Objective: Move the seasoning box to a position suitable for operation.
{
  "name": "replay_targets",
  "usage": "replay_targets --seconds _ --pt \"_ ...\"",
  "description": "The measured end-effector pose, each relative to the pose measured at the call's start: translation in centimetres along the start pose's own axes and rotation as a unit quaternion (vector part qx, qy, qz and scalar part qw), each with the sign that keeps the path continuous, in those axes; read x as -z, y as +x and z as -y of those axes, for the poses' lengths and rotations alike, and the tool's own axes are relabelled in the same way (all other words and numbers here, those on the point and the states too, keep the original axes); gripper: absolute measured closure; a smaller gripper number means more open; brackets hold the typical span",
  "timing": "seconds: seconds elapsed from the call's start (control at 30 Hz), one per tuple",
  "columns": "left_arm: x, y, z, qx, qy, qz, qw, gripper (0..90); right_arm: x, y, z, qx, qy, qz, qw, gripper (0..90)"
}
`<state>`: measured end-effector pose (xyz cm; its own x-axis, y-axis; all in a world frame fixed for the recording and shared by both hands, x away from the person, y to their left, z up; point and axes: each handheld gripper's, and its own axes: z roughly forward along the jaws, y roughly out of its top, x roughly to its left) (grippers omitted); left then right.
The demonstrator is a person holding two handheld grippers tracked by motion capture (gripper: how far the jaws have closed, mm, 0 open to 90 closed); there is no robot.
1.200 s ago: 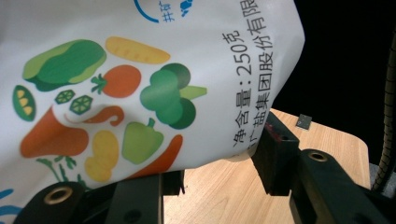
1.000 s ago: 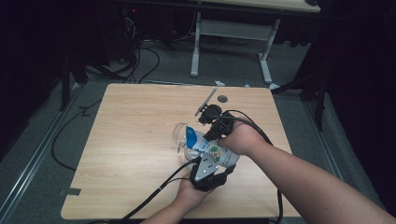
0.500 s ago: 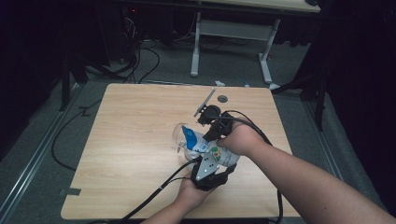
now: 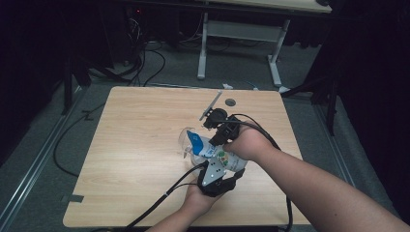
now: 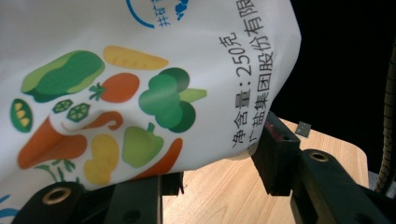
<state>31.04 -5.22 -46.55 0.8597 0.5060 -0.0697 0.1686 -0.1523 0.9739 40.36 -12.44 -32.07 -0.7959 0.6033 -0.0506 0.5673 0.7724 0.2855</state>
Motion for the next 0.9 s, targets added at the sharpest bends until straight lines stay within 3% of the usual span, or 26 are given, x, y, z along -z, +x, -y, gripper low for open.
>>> replay_targets --seconds 0.9 --pt "0.13 0.00 -0.18 0.004 -0.011 -0.002 0.9999 55.0 0.06 0.25 -0.48 0.005 -0.001 0.000 1.0000 89.6"
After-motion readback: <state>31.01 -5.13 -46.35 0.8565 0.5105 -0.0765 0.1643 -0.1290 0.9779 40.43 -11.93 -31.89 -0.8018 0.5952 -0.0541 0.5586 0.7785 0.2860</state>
